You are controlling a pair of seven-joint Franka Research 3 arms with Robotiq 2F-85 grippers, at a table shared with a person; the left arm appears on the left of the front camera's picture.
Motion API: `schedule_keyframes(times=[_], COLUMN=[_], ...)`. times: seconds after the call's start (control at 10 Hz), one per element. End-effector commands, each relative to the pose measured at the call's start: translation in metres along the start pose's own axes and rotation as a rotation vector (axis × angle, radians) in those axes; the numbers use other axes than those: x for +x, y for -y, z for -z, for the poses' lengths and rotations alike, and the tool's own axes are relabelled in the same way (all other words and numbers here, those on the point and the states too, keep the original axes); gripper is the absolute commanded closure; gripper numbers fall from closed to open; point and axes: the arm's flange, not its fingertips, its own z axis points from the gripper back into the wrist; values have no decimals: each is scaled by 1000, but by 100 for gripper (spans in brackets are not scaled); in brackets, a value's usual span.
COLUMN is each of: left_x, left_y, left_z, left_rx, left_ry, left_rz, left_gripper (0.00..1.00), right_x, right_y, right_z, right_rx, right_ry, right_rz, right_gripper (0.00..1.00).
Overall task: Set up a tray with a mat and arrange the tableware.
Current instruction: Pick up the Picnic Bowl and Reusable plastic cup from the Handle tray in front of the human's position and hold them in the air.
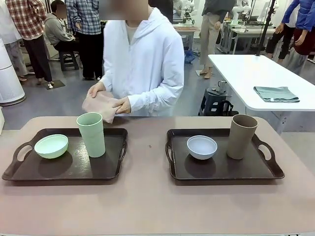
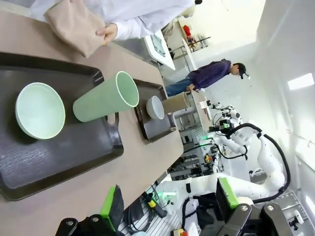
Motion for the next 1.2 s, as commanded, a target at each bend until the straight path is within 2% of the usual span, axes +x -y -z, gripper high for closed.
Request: schedule_keyframes(times=[0.0, 1.1], left_x=[-4, -4], left_y=[-1, -1], left_z=[2, 2], left_rx=[-1, -1], left_ry=[34, 34], left_rz=[13, 13], left_gripper=[0, 0], right_x=[-4, -4], right_y=[1, 1], right_z=[1, 1], right_rx=[2, 2], right_ry=[20, 20], right_rz=[-12, -12], right_gripper=[0, 0])
